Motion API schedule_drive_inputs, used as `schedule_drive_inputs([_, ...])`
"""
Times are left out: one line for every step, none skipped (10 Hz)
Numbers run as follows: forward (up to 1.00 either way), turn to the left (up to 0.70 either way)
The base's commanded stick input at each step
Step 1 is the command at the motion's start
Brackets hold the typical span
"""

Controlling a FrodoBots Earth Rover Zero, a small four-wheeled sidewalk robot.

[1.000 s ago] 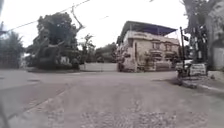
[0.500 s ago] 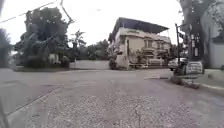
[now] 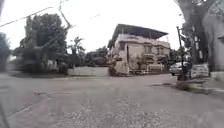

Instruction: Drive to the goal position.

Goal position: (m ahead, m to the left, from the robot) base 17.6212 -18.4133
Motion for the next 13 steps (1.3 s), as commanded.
schedule_drive_inputs([0.85, -0.1])
schedule_drive_inputs([0.85, -0.22])
schedule_drive_inputs([0.85, -0.23])
schedule_drive_inputs([0.85, -0.23])
schedule_drive_inputs([0.85, -0.23])
schedule_drive_inputs([0.85, -0.23])
schedule_drive_inputs([0.85, -0.23])
schedule_drive_inputs([0.85, -0.15])
schedule_drive_inputs([0.85, 0.0])
schedule_drive_inputs([0.85, 0.0])
schedule_drive_inputs([0.85, 0.0])
schedule_drive_inputs([0.85, 0.0])
schedule_drive_inputs([0.85, 0.0])
